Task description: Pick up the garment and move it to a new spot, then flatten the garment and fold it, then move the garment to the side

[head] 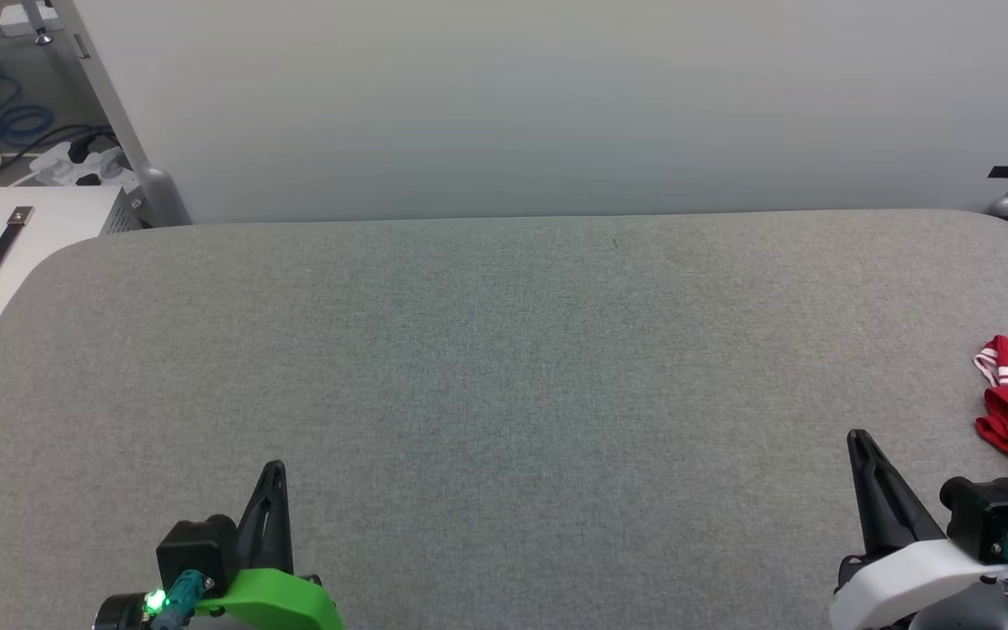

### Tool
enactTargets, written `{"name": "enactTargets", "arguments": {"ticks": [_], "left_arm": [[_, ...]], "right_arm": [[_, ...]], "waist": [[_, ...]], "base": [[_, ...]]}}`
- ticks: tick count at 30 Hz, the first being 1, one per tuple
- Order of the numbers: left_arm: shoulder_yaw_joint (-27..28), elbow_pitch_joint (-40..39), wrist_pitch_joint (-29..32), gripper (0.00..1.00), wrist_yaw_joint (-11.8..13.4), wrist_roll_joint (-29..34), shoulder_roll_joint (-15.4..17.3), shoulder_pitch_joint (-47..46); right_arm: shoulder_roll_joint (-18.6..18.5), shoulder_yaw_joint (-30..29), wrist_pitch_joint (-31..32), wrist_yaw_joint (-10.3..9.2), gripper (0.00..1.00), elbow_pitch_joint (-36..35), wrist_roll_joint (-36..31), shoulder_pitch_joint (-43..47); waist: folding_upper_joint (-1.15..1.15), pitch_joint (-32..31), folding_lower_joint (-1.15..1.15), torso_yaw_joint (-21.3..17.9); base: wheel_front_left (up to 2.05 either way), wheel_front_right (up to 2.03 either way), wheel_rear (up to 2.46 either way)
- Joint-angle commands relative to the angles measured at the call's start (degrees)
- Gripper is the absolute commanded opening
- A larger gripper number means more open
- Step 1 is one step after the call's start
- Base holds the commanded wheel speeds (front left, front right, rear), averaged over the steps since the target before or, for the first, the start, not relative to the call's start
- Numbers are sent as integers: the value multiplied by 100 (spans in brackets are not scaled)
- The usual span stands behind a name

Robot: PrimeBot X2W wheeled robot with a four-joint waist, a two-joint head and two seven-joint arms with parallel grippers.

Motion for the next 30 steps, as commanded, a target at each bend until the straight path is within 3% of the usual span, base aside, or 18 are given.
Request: {"name": "enactTargets", "arguments": {"ticks": [1,30], "left_arm": [[59,-37,18,0,-42,77,-53,-48],[416,-186,327,0,-323,608,-343,-144]], "right_arm": [[2,13,-29,-1,0,37,-50,-88],[5,57,-82,-2,0,264,-224,-278]], "waist": [[0,2,0,0],[0,62,0,3]], "base": [[0,0,0],[0,0,0]]}}
